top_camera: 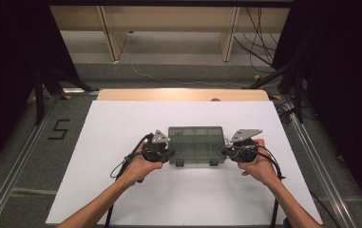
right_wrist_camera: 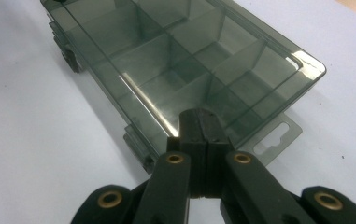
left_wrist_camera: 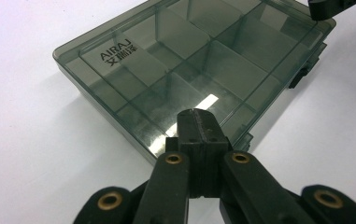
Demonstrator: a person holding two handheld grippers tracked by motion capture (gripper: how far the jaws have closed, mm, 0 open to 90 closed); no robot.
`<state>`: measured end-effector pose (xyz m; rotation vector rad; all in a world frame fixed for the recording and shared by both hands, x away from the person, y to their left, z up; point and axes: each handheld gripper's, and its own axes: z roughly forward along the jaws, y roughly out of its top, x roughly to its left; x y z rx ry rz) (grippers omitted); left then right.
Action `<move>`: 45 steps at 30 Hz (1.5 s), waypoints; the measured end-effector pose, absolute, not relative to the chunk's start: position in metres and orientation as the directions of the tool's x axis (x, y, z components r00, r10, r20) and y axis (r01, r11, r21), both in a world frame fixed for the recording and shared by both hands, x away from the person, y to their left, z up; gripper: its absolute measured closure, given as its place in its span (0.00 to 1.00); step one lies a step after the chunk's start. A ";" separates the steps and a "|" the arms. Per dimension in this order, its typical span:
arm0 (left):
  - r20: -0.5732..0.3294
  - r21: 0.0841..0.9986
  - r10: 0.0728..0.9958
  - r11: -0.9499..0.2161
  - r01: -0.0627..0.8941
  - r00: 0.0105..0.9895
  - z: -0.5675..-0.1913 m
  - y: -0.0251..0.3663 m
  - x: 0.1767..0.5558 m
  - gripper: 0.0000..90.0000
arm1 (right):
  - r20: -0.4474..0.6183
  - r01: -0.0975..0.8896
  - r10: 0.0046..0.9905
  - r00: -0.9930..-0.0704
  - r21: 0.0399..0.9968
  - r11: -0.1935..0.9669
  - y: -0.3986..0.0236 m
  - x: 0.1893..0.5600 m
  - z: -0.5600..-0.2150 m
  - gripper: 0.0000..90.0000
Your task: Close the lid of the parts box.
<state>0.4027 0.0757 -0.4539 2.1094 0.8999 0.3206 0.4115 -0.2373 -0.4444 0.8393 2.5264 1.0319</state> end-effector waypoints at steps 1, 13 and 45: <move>-0.072 0.761 0.695 -0.426 0.490 0.716 -0.454 0.076 0.403 0.99 | -0.050 0.405 0.620 -0.783 0.715 0.570 -0.236 0.411 -0.445 1.00; -0.146 0.776 0.646 -0.395 0.492 0.749 -0.451 0.078 0.404 0.84 | -0.032 0.430 0.677 -0.736 0.750 0.503 -0.244 0.414 -0.440 0.84; -0.182 0.866 0.718 -0.207 0.456 0.672 -0.426 0.117 0.385 0.21 | 0.057 0.351 0.724 -0.688 0.899 0.263 -0.230 0.394 -0.411 0.28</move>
